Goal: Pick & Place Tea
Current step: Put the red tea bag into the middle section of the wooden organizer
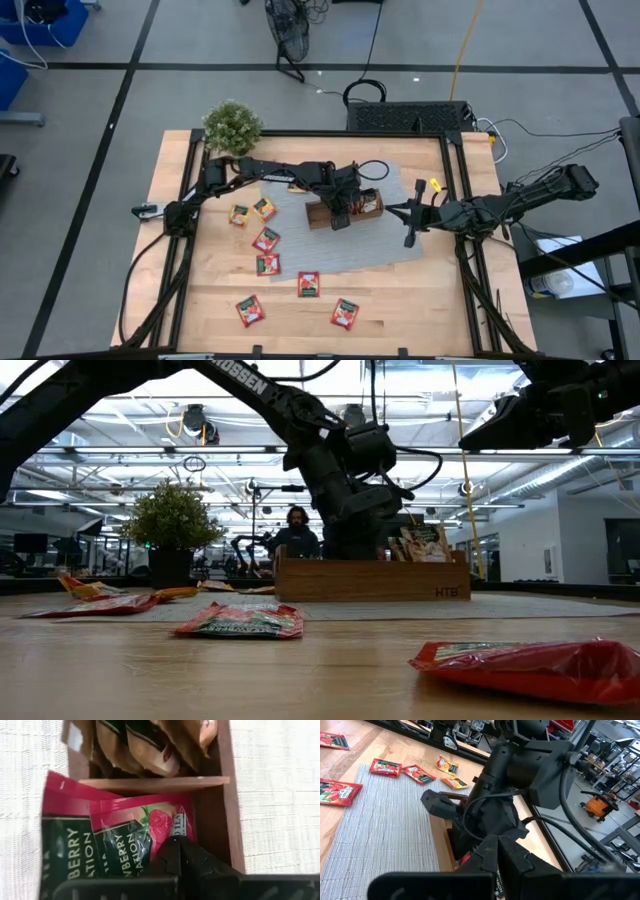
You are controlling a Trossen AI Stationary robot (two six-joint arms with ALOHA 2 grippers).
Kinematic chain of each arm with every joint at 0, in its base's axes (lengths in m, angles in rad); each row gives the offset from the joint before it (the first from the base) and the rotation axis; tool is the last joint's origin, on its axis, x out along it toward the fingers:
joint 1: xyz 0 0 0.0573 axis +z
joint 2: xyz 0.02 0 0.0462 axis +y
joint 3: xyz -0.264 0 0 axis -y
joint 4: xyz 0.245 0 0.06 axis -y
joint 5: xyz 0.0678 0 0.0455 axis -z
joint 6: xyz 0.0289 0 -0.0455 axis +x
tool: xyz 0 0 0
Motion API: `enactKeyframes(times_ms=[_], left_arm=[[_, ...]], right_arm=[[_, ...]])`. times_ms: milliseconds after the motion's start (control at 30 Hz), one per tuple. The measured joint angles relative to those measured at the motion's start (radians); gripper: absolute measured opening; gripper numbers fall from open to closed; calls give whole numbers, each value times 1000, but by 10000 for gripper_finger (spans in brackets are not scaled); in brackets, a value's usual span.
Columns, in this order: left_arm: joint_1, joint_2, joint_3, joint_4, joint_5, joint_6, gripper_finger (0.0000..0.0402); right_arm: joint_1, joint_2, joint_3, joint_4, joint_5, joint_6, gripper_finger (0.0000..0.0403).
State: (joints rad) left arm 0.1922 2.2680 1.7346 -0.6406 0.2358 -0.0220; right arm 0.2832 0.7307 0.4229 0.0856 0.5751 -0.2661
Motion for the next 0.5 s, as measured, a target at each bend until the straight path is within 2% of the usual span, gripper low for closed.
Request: enactKeyframes(times_ms=[167, 500], left_arm=[[-22, -14, 9, -27, -106, -4, 0], [-62, -17, 10, -32, -248, 1, 0]], right_arm=[[0, 0, 0, 0, 0, 0, 0], [0, 0, 0, -1, 0, 3, 0]])
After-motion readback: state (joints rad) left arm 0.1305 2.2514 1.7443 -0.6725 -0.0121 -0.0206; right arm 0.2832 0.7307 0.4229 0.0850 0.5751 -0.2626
